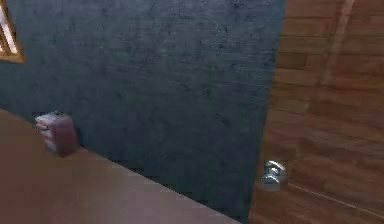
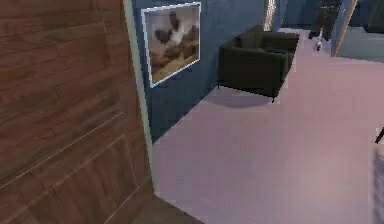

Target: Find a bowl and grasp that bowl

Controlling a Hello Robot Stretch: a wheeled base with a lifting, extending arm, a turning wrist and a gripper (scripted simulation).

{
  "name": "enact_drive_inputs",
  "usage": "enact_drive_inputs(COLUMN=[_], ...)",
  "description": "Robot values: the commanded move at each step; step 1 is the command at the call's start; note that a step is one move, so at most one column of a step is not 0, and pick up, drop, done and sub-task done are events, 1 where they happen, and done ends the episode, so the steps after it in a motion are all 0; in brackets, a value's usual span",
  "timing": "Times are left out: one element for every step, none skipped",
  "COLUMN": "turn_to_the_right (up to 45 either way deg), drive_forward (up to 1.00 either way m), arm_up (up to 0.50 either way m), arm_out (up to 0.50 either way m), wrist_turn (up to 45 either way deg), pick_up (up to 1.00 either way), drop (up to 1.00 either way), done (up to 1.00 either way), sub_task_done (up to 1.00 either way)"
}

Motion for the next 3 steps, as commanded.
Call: enact_drive_inputs(turn_to_the_right=[45.0, 45.0, 45.0], drive_forward=[0.0, 0.0, 0.0], arm_up=[0.0, 0.0, 0.0], arm_out=[0.0, 0.0, 0.0], wrist_turn=[0.0, 0.0, 0.0], pick_up=[0.0, 0.0, 0.0], drop=[0.0, 0.0, 0.0], done=[0.0, 0.0, 0.0], sub_task_done=[0.0, 0.0, 0.0])
